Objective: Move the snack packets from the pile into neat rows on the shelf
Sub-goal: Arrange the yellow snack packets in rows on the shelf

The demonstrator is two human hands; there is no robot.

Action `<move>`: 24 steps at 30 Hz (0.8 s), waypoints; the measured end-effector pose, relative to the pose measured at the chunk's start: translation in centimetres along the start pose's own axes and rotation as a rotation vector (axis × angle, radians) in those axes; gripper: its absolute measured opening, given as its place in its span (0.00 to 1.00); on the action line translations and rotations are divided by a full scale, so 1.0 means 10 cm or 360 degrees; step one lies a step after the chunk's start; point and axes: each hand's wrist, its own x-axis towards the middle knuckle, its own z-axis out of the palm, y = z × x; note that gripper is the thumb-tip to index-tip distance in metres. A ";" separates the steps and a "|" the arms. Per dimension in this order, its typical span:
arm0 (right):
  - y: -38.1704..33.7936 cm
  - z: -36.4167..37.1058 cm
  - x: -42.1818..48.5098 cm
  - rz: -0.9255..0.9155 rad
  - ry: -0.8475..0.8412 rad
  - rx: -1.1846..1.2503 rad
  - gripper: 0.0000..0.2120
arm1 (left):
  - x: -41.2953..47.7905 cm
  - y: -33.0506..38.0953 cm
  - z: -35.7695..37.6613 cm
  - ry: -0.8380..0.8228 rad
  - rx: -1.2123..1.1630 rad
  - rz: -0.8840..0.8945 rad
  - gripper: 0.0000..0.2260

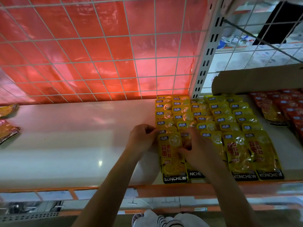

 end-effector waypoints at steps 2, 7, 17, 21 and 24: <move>-0.01 0.02 -0.02 -0.0039 -0.0002 -0.0020 0.28 | 0.01 0.00 0.00 -0.0015 -0.0058 -0.0038 0.04; -0.01 0.06 -0.06 -0.0083 0.0034 -0.0003 0.29 | 0.02 0.03 0.00 0.0068 -0.0037 0.0013 0.05; 0.02 0.10 -0.05 -0.0193 0.0102 -0.0097 0.23 | 0.01 0.05 -0.01 0.0079 0.0013 0.0073 0.04; 0.03 0.11 -0.03 -0.0250 0.0227 -0.0085 0.20 | -0.04 0.05 -0.02 0.0155 0.0055 0.0106 0.05; 0.00 0.11 -0.02 -0.0299 0.0292 -0.0100 0.18 | -0.12 0.06 -0.05 0.0265 0.0217 0.0161 0.07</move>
